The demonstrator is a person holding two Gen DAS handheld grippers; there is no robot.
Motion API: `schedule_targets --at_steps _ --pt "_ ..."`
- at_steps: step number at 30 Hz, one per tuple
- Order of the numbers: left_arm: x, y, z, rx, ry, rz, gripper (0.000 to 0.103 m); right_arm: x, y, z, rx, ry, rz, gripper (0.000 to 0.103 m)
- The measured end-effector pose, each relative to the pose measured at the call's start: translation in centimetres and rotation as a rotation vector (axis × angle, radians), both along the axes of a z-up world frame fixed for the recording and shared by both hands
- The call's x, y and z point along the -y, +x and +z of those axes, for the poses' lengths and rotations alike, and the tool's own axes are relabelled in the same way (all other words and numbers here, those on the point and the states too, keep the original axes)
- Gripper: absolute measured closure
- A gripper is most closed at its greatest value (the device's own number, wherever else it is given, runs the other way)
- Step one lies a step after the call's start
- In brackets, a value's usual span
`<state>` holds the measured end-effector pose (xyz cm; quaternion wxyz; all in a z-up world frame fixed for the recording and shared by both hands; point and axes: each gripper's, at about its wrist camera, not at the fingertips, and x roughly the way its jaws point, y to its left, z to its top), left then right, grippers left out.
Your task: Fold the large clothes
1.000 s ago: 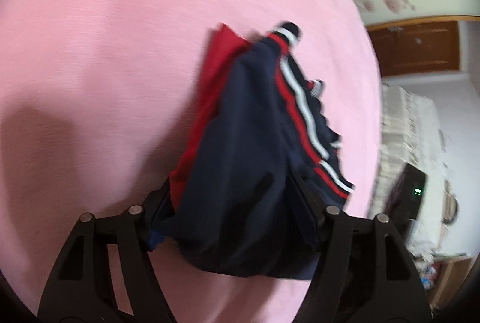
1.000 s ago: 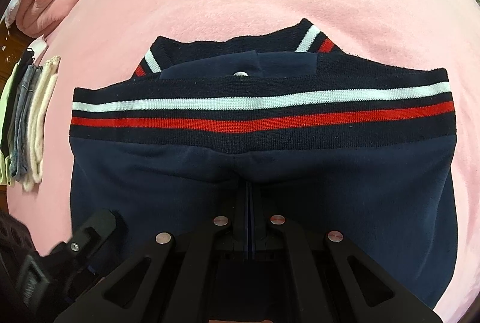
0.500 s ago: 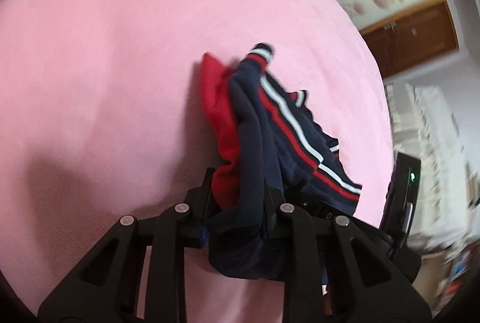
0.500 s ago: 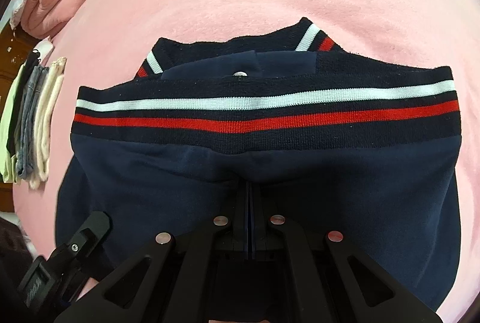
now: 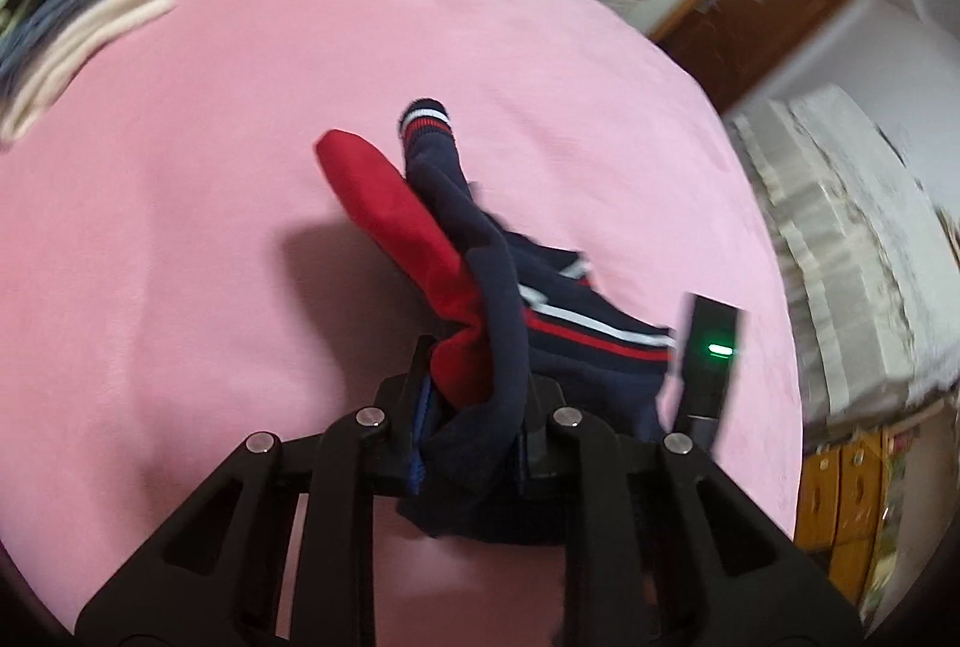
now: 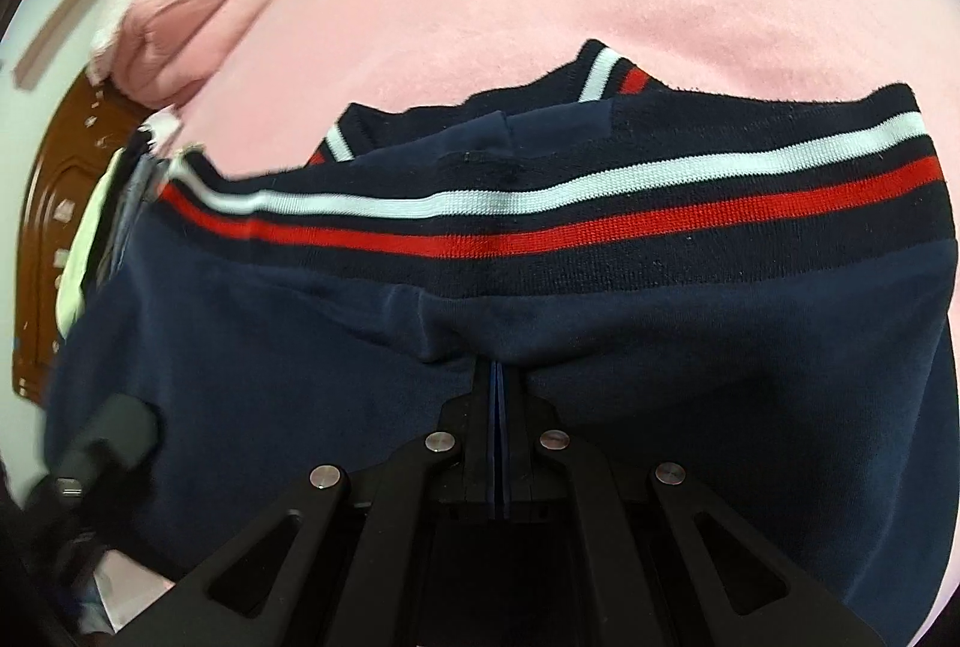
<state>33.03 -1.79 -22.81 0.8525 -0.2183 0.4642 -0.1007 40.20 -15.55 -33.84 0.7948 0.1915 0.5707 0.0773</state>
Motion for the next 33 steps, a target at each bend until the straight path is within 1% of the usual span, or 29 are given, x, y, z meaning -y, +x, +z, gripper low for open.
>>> schedule_targets --at_steps 3,5,6,8,10,12,14,15,17,18,20,22,23,25,26,28,29,31,33 --pt "1.7 -0.8 1.6 0.03 0.038 -0.045 0.086 1.4 -0.1 -0.2 0.006 0.072 0.012 0.103" --pt "3.4 -1.3 2.3 0.05 0.103 -0.062 0.086 2.5 -0.2 -0.5 -0.002 0.136 0.028 0.103" --pt "4.1 -1.5 2.6 0.06 0.123 -0.075 0.087 3.1 -0.2 -0.7 -0.006 0.163 0.031 0.103" --pt "6.0 -2.3 3.5 0.094 0.186 -0.112 0.087 4.8 -0.1 -1.3 -0.017 0.251 0.05 0.103" --pt "8.5 -3.2 4.0 0.134 0.247 -0.168 0.087 6.3 -0.1 -1.9 -0.021 0.318 0.067 0.103" --pt "11.5 -4.1 4.5 0.156 0.291 -0.226 0.087 7.9 0.0 -2.6 -0.032 0.416 0.078 0.103" --pt "13.4 -5.1 4.8 0.152 0.311 -0.258 0.087 9.4 0.0 -3.2 -0.041 0.497 0.082 0.103" --pt "14.4 -5.5 4.8 0.154 0.324 -0.259 0.087 9.9 0.1 -3.2 -0.042 0.523 0.081 0.103" --pt "15.2 -5.8 5.1 0.138 0.321 -0.261 0.087 11.0 -0.1 -3.7 -0.043 0.589 0.079 0.103" --pt "15.4 -5.9 5.2 0.13 0.323 -0.254 0.087 11.4 -0.2 -3.8 -0.042 0.601 0.085 0.103" --pt "15.7 -5.9 5.6 0.126 0.339 -0.246 0.087 11.9 -0.2 -3.7 -0.05 0.605 0.095 0.103" --pt "16.1 -6.0 5.8 0.129 0.361 -0.253 0.087 12.4 0.4 -3.6 -0.083 0.618 0.105 0.103" --pt "16.2 -6.3 6.1 0.131 0.366 -0.26 0.087 12.9 1.0 -3.6 -0.114 0.631 0.1 0.103" --pt "16.3 -6.1 5.9 0.131 0.379 -0.276 0.086 14.6 2.8 -3.1 -0.138 0.628 0.063 0.103" --pt "16.5 -6.3 5.9 0.134 0.387 -0.285 0.086 15.8 3.7 -2.4 -0.124 0.597 0.035 0.103" --pt "17.2 -6.5 6.0 0.148 0.394 -0.31 0.086 18.6 5.3 -0.1 -0.068 0.486 -0.027 0.101" --pt "17.3 -6.6 6.1 0.155 0.398 -0.319 0.086 19.6 5.8 0.9 -0.054 0.436 -0.048 0.101" --pt "18.1 -6.6 5.8 0.163 0.402 -0.327 0.086 22.3 6.4 3.0 -0.044 0.359 -0.103 0.09" --pt "18.6 -6.6 5.1 0.156 0.4 -0.34 0.086 24.5 6.3 4.8 -0.015 0.334 -0.129 0.086"
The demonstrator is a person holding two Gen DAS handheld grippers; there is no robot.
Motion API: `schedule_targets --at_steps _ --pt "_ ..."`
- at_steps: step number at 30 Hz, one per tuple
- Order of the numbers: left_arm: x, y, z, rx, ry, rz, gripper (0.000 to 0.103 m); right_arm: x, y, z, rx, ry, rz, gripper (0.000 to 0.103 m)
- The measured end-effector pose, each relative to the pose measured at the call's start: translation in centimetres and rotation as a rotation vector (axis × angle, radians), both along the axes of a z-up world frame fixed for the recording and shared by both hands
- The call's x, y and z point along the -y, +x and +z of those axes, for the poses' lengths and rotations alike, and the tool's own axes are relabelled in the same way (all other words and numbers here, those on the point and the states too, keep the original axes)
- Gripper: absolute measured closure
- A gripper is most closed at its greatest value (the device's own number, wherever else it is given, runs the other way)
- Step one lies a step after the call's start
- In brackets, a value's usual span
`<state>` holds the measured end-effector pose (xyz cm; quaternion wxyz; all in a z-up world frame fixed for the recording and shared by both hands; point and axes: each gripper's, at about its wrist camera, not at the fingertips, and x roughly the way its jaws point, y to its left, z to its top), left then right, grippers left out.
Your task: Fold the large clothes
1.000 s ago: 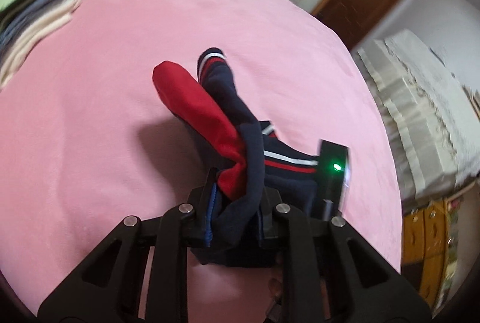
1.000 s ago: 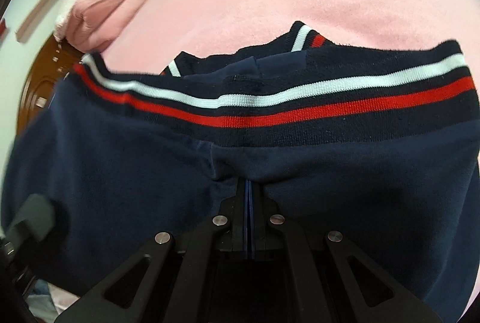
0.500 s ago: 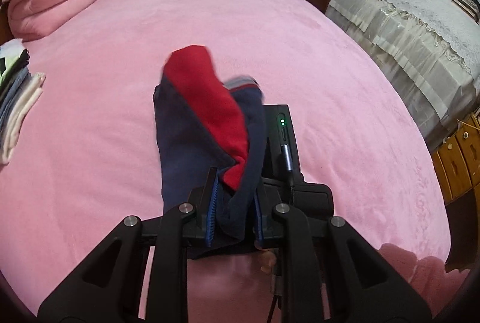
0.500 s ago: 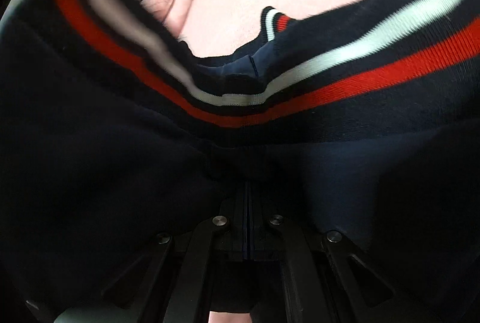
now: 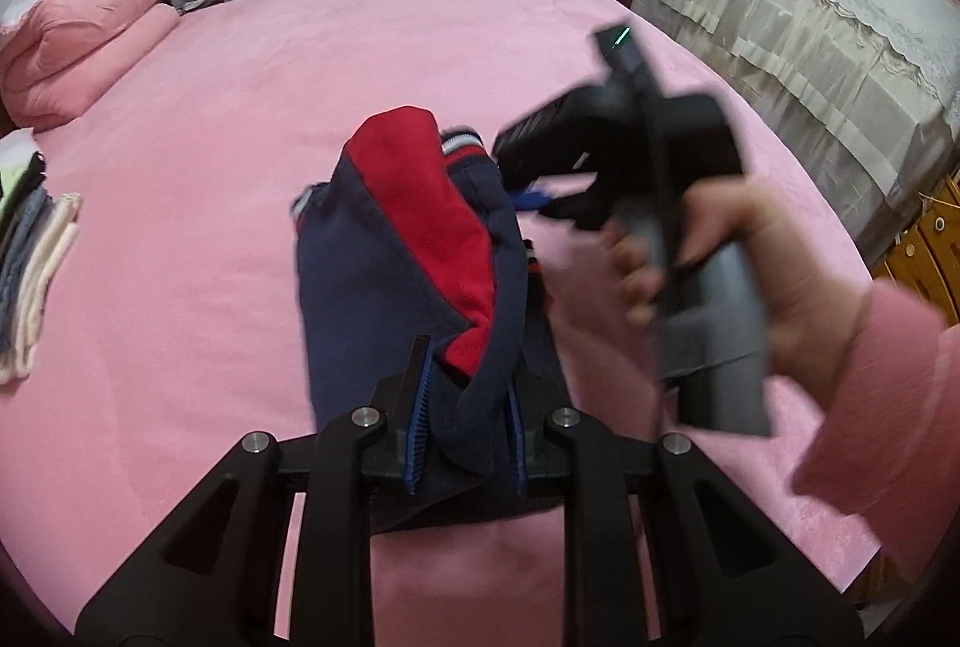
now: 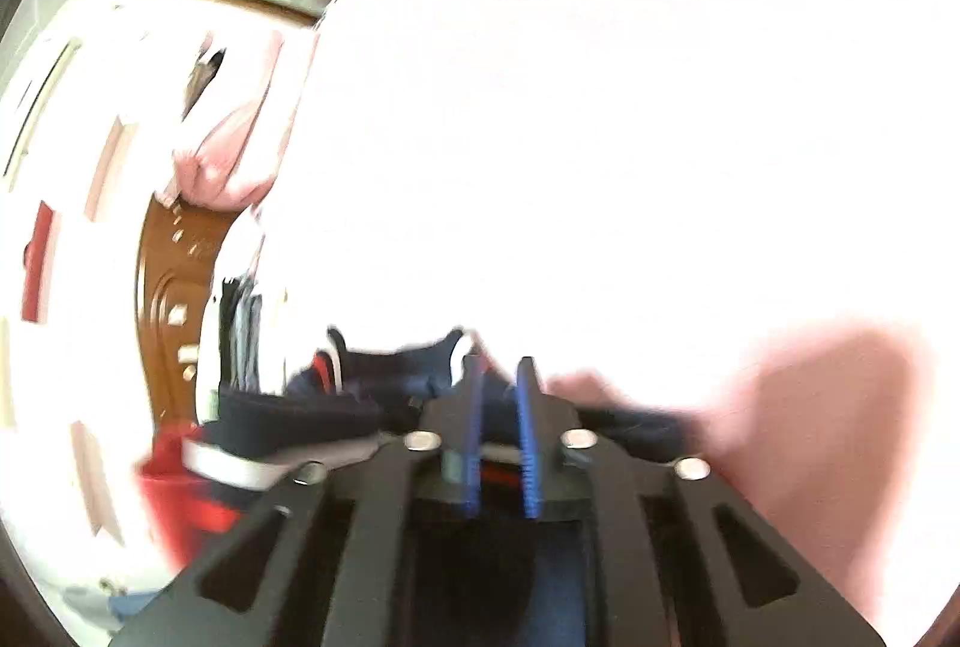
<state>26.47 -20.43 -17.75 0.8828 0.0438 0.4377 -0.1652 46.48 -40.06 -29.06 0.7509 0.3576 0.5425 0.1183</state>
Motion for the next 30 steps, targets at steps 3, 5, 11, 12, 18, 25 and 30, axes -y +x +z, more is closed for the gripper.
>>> schedule_targets --at_steps 3,5,11,12,18,25,30 --pt "1.4 -0.4 -1.9 -0.029 0.032 -0.013 0.085 2.4 -2.3 2.2 0.029 -0.047 -0.04 0.079" --pt "1.9 -0.1 -3.0 -0.065 0.036 -0.036 0.08 3.1 -4.5 3.4 0.002 -0.036 -0.062 0.079" --pt "3.4 -0.8 -7.8 -0.344 0.031 -0.2 0.045 2.1 -11.7 4.4 -0.061 0.022 -0.04 0.077" --pt "3.2 -1.3 -7.9 -0.346 0.05 -0.209 0.045 0.2 -12.6 4.4 -0.069 0.019 -0.031 0.075" --pt "-0.8 -2.9 -4.6 -0.291 0.037 -0.15 0.045 -4.2 -13.8 1.7 -0.094 0.042 0.014 0.045" --pt "-7.4 -1.3 -3.5 -0.309 -0.045 0.123 0.044 -9.3 -11.0 0.4 -0.036 -0.098 0.026 0.064" --pt "-10.9 0.6 -2.8 -0.286 -0.056 0.27 0.044 -9.0 -11.3 2.8 0.084 -0.081 0.042 0.1"
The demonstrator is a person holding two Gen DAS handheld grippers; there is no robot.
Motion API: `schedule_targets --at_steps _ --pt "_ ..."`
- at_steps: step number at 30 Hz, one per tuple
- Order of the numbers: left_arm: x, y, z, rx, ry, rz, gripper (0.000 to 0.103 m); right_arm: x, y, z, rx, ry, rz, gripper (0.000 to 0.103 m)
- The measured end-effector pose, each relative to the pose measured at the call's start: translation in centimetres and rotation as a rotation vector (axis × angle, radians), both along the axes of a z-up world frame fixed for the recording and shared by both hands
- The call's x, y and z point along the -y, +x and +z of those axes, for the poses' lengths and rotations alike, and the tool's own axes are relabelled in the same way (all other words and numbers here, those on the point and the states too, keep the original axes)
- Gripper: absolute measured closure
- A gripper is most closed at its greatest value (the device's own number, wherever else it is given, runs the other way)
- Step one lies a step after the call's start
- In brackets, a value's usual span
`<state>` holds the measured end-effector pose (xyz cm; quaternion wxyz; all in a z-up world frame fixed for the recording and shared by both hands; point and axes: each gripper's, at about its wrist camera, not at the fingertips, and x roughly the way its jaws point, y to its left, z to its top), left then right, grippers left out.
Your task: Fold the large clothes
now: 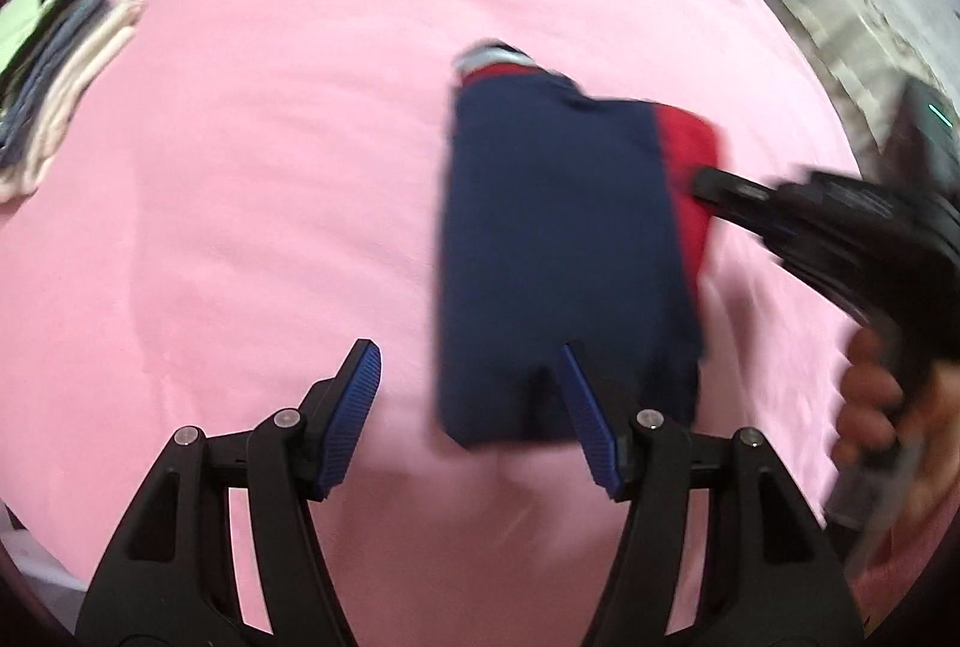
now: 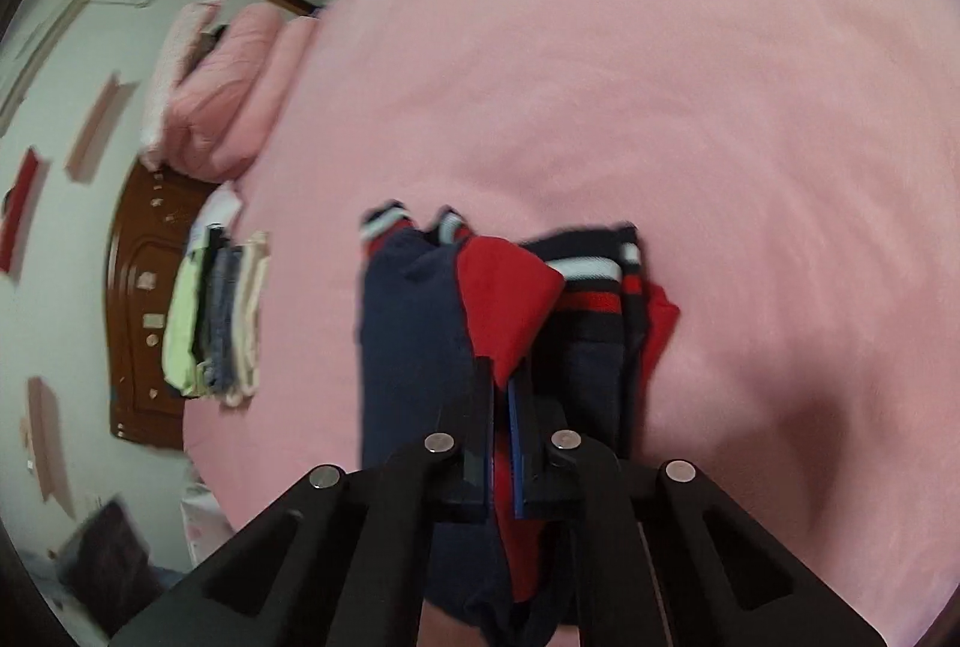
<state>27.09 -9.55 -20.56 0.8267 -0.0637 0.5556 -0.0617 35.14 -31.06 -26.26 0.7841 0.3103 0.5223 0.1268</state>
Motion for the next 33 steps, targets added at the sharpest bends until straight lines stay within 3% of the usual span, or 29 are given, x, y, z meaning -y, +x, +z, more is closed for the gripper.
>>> schedule_targets --at_steps 3,6,11,13,19,22,24,26,29,31,33 --pt "-1.1 1.1 0.5 0.013 -0.024 0.029 0.044 1.5 -1.5 2.9 0.041 -0.01 0.003 0.1" --pt "-1.5 1.9 0.5 0.008 -0.057 0.025 0.044 2.2 -2.6 3.1 0.021 -0.075 -0.014 0.1" --pt "-1.6 2.2 -0.1 -0.015 -0.043 -0.007 0.044 4.6 -2.9 -2.8 -0.162 -0.082 -0.155 0.1" --pt "-1.7 2.6 -0.6 -0.025 -0.029 -0.007 0.044 4.4 -2.4 -4.4 -0.194 -0.106 -0.181 0.1" --pt "-2.1 3.9 -0.7 -0.009 -0.034 -0.056 0.044 2.0 -1.5 -2.9 -0.105 -0.33 -0.188 0.099" --pt "-2.3 5.0 0.1 -0.002 -0.001 -0.065 0.044 2.4 -1.4 -1.2 -0.106 -0.354 -0.246 0.099" --pt "-2.7 5.9 1.4 0.037 -0.044 -0.067 0.045 2.4 -1.6 0.5 -0.037 -0.362 -0.276 0.098" --pt "-2.9 6.7 2.3 0.058 -0.107 -0.07 0.049 1.7 -1.7 2.0 0.085 -0.316 -0.245 0.098" --pt "-2.9 9.0 2.2 0.026 -0.203 -0.083 0.082 -0.1 -0.2 1.6 0.095 -0.192 -0.088 0.099" --pt "-2.8 10.4 1.6 0.021 -0.242 -0.082 0.082 -2.1 0.8 0.3 0.07 -0.129 0.03 0.099" --pt "-2.4 12.1 -0.1 -0.018 -0.295 -0.09 0.083 -3.3 1.4 -0.9 0.056 -0.116 0.071 0.099"
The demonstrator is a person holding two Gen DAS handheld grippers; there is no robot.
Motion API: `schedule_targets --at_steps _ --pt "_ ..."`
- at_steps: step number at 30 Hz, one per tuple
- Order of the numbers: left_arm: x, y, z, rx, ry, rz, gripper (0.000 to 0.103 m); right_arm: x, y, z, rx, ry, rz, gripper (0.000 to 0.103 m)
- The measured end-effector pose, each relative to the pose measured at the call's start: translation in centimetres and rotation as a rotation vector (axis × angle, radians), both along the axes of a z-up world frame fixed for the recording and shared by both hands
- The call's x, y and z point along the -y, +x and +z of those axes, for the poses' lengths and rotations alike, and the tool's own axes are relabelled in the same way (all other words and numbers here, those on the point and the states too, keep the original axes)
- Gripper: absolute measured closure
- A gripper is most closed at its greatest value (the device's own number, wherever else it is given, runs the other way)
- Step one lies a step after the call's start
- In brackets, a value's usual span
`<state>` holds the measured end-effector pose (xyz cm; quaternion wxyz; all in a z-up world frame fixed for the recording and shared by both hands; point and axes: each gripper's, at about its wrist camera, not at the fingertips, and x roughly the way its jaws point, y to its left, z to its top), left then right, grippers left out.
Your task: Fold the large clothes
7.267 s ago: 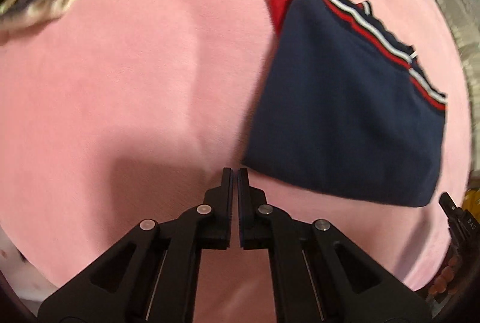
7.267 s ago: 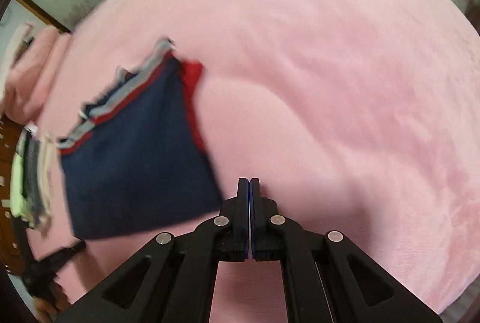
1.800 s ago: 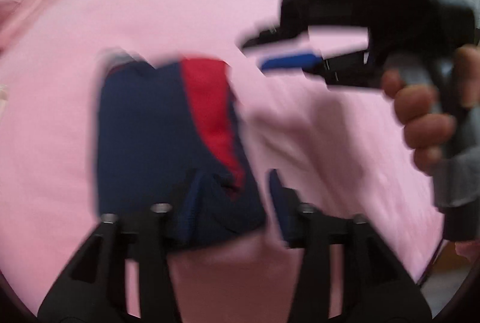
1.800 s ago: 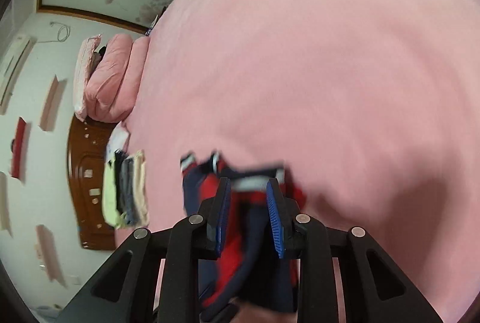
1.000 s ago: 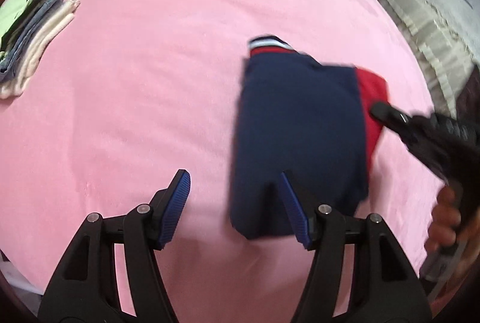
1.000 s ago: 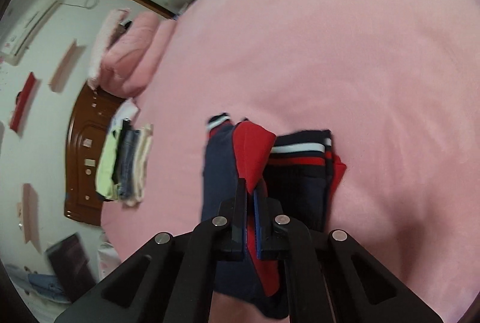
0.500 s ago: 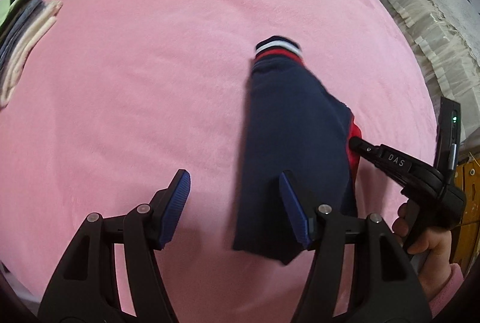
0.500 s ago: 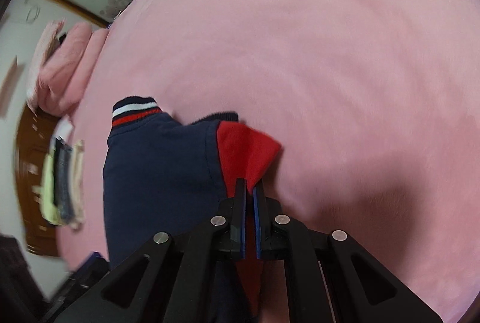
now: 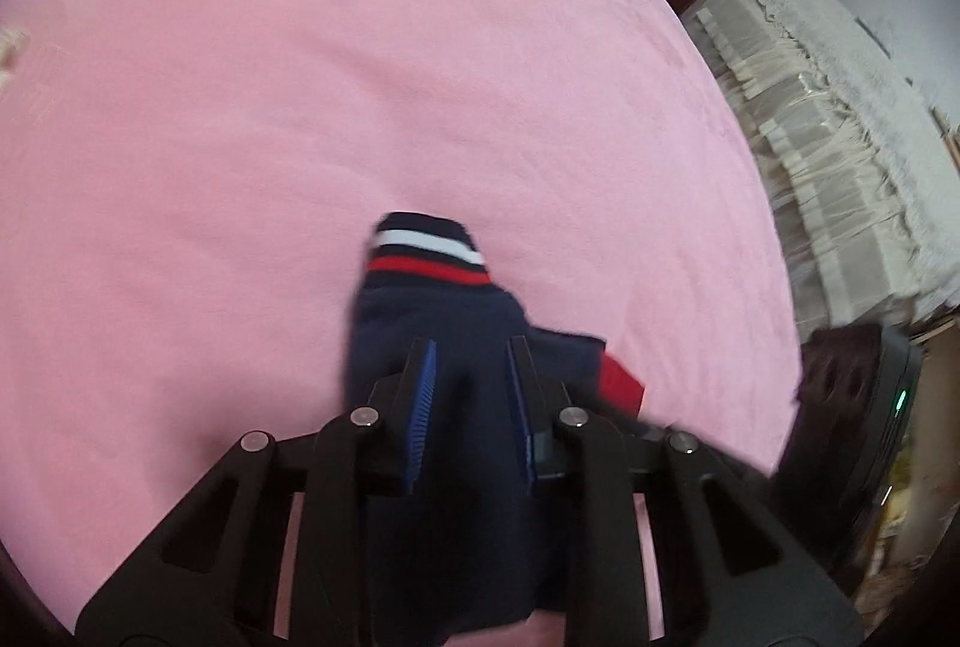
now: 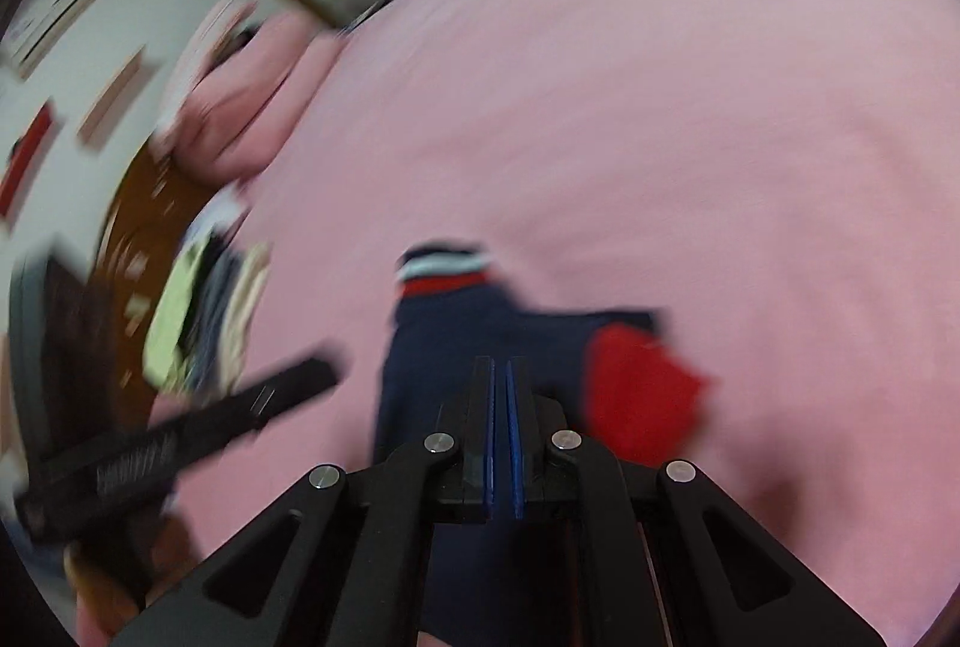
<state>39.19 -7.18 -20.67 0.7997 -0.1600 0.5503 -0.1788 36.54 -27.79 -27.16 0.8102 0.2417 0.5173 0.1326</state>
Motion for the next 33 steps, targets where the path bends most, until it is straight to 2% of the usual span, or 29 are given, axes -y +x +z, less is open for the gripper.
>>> schedule_targets --at_steps 1,3,5,7,9,11,13,14,15,16,17,18,20,23,26,28,30,33 --pt "0.9 0.7 -1.0 -0.018 -0.004 -0.007 0.086 -0.3 0.4 -0.9 -0.013 -0.004 -0.008 0.099" --pt "0.9 1.9 -2.8 0.003 0.036 0.01 0.091 -0.6 0.8 -2.5 -0.027 -0.025 -0.052 0.099" --pt "0.5 2.6 -4.0 0.015 0.082 0.055 0.101 1.3 1.2 -3.5 -0.046 -0.106 -0.141 0.102" --pt "-0.5 2.6 -4.0 0.005 0.057 0.089 0.101 2.6 1.2 -4.0 -0.076 -0.147 -0.205 0.103" --pt "-1.0 1.6 -3.0 0.02 0.052 0.086 0.101 3.2 0.8 -3.4 -0.059 -0.135 -0.236 0.103" --pt "-1.2 0.1 -2.1 0.022 0.06 0.054 0.101 2.9 0.3 -2.3 -0.026 -0.133 -0.215 0.103" --pt "-1.4 -1.5 -2.2 -0.023 0.039 0.03 0.101 2.2 -0.5 -1.7 -0.015 -0.05 -0.154 0.103" --pt "-1.5 -2.1 -2.5 -0.045 0.035 0.026 0.101 1.3 -0.9 -2.1 -0.033 0.025 -0.103 0.103" --pt "-1.8 -2.8 -3.0 -0.048 0.051 0.031 0.101 1.0 -1.3 -2.4 -0.052 0.042 -0.075 0.103" --pt "-1.9 -3.3 -2.9 -0.039 0.075 0.037 0.101 0.0 -1.8 -3.2 -0.082 -0.001 -0.037 0.103" --pt "-2.1 -3.6 -3.1 -0.036 0.093 0.038 0.102 -0.5 -2.4 -3.9 -0.092 -0.083 -0.018 0.103" --pt "-2.2 -4.0 -3.0 -0.033 0.099 0.038 0.102 -0.8 -2.7 -4.0 -0.086 -0.122 -0.016 0.103" --pt "-2.0 -5.0 -2.2 -0.009 0.121 0.036 0.102 -0.2 -3.8 -3.5 -0.082 -0.176 -0.099 0.103" --pt "-0.7 -6.9 -1.5 -0.001 0.13 -0.006 0.101 -0.1 -5.6 -1.5 -0.016 -0.116 -0.119 0.103" --pt "-0.9 -9.2 -1.4 -0.041 0.127 -0.003 0.102 -1.1 -7.2 -1.4 -0.074 -0.036 -0.042 0.103" --pt "-1.3 -10.5 -2.1 -0.045 0.163 0.026 0.102 -1.2 -8.0 -2.6 -0.131 -0.107 -0.02 0.103" --pt "-1.7 -10.7 -2.4 -0.061 0.141 0.038 0.102 -0.8 -8.9 -3.6 -0.139 -0.126 -0.03 0.103" --pt "-2.0 -10.7 -2.0 -0.063 0.18 0.047 0.102 -0.8 -9.9 -2.1 -0.109 -0.183 -0.018 0.103"
